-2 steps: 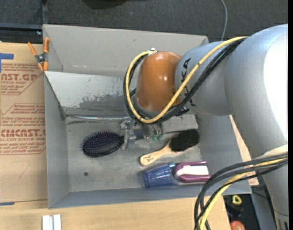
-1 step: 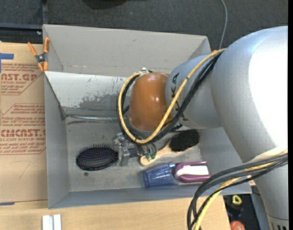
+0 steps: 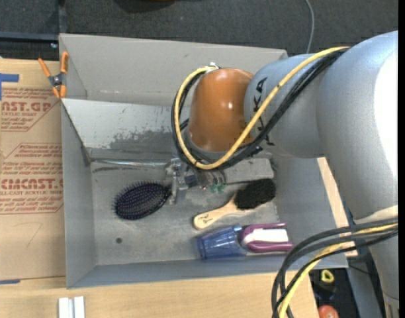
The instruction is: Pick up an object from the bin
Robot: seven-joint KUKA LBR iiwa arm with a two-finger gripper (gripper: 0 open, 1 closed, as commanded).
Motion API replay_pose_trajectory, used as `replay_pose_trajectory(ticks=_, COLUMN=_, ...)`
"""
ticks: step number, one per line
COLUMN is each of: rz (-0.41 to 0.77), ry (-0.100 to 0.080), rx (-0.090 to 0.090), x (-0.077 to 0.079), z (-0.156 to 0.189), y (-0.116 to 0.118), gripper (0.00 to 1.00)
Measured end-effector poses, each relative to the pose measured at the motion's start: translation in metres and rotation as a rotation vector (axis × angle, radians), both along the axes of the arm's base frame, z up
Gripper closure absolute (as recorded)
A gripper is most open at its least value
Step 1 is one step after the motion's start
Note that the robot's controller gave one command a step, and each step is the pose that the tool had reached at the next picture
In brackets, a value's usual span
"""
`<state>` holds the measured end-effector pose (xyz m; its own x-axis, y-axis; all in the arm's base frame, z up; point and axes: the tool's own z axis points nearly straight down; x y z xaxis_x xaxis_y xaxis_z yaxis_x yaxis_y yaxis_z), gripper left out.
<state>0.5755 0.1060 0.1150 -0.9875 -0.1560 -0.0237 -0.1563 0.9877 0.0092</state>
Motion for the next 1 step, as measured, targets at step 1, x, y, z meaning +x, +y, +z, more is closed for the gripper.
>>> replay_pose_trajectory(ticks=1, rz=0.029, ry=0.02, rx=-0.002, x=-0.0147, z=-0.025, y=0.015, gripper=1.0)
